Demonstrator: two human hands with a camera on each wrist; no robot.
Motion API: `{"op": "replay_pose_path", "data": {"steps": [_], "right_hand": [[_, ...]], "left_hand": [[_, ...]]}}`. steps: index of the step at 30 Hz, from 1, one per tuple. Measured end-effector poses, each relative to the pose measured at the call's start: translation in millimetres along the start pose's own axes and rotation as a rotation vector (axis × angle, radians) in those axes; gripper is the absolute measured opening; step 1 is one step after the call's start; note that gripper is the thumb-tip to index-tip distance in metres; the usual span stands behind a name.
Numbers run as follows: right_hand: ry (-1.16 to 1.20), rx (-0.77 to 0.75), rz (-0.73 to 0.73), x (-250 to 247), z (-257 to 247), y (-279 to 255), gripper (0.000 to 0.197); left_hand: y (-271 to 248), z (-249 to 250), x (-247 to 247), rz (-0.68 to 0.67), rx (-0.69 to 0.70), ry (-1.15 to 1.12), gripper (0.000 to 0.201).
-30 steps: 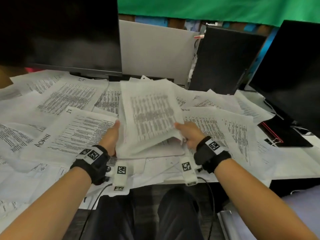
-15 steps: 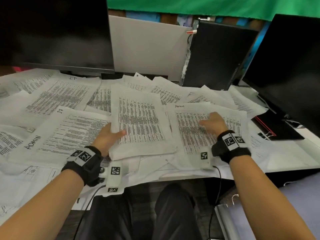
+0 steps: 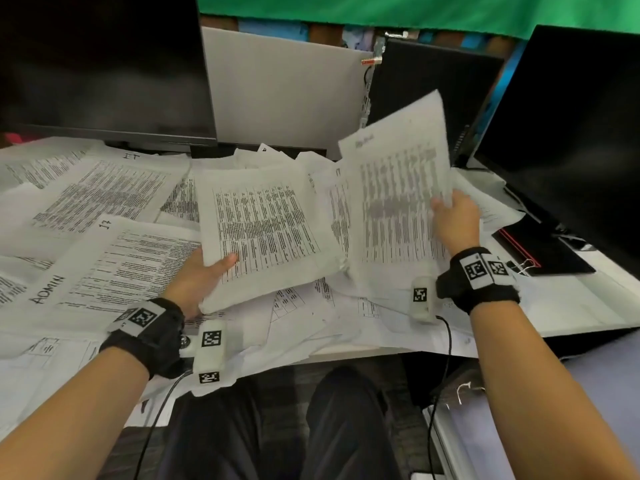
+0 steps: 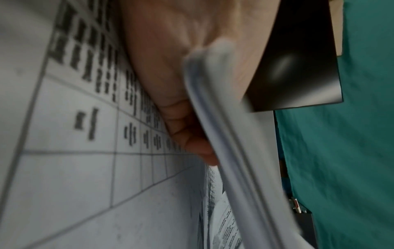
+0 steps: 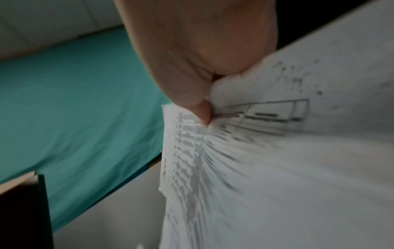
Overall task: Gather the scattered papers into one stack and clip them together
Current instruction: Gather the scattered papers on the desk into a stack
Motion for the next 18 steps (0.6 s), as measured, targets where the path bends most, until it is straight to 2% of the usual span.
{"op": "replay_pose_path", "data": {"steps": [2,4,6,8,10,12,13,15,16,18], "right_hand": [[0.166,0.057,0.145,-5,-5,11,0.028],[0.382,0.17,0.195,-1,-5,19,0.031],[0.543,0.278,0.132,9,-9,17,0.035],[0.661,0.29,0.025,29,-14,12,0.034],[0.532,0.191,-0.113,51,-25,2,0.024],[0.296,0.069,-0.228,72,-37,-9,0.027],[0.22,0.029,-0.254,80,-43,-15,0.03],[0.155,-0.033,-0.25,93,-57,-23,0.031],[0.157,-0.053,-0.253,100,-63,-26,0.031],[0.189,-0.065,-0.341,111,-74,-34,0.037]], "left_hand": [[2,-1,1,-0.042,-0.017,0.02,0.047],[2,0,2,-0.065,-0.055,0.011,0.045],[1,1,1,-0.038,-0.078,0.032,0.044],[-1,3,1,-0.026,-0.076,0.047,0.047],[-8,8,5,-0.018,-0.073,0.074,0.049],[-11,11,7,0.041,-0.084,0.102,0.055],[-13,12,7,0.065,-0.091,0.115,0.066],[-7,7,4,0.064,-0.072,0.15,0.105],[-6,7,3,0.046,-0.056,0.181,0.117],[5,0,-2,0.066,-0.071,0.181,0.113]]}}
Point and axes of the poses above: each hand's wrist, its own y-axis towards the middle knuckle, its own x-axis out of the palm, z = x × y, the point moved 1 cm from there along y, towards the middle knuckle, and after that the axes turned 11 degrees about -x, right-handed, at the moved point
